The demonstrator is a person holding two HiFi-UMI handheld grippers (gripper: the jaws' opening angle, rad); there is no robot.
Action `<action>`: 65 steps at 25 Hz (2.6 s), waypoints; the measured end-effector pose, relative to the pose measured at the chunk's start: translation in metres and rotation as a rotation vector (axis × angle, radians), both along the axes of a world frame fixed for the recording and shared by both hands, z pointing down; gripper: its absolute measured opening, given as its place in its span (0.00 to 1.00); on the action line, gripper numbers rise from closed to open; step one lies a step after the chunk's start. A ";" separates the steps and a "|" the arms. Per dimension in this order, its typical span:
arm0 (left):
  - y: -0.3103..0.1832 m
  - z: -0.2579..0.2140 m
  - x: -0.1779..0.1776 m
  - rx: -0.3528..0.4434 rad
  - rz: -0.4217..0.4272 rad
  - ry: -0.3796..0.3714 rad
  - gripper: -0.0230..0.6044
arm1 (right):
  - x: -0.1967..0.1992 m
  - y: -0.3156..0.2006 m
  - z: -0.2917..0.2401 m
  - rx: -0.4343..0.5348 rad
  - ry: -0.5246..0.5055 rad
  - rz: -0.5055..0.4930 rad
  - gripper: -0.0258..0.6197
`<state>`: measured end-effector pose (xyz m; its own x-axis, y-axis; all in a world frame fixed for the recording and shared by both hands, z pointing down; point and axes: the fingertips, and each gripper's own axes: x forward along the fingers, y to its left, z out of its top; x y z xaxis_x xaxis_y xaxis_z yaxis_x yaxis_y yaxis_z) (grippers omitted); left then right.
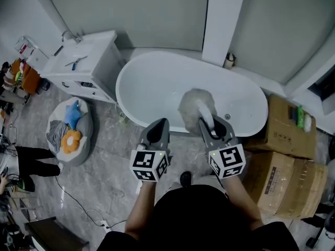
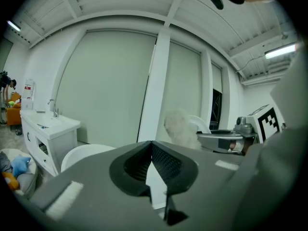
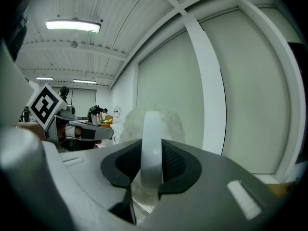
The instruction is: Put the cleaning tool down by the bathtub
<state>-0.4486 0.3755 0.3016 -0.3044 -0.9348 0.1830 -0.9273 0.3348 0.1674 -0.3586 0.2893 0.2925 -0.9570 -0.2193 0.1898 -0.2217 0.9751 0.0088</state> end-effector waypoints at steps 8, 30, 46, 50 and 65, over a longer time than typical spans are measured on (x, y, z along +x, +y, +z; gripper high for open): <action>-0.012 0.005 0.010 -0.007 0.048 0.002 0.03 | 0.015 -0.008 0.006 0.003 0.009 0.055 0.19; -0.158 0.018 0.123 -0.032 0.396 0.023 0.03 | 0.148 -0.116 0.020 -0.033 0.048 0.393 0.19; -0.262 0.027 0.214 -0.066 0.543 0.021 0.03 | 0.245 -0.204 0.030 -0.067 0.042 0.545 0.19; -0.295 0.025 0.242 -0.070 0.573 0.013 0.03 | 0.277 -0.234 0.030 -0.070 0.039 0.577 0.19; -0.405 0.037 0.368 -0.101 0.662 -0.011 0.03 | 0.416 -0.350 0.054 -0.100 0.049 0.694 0.19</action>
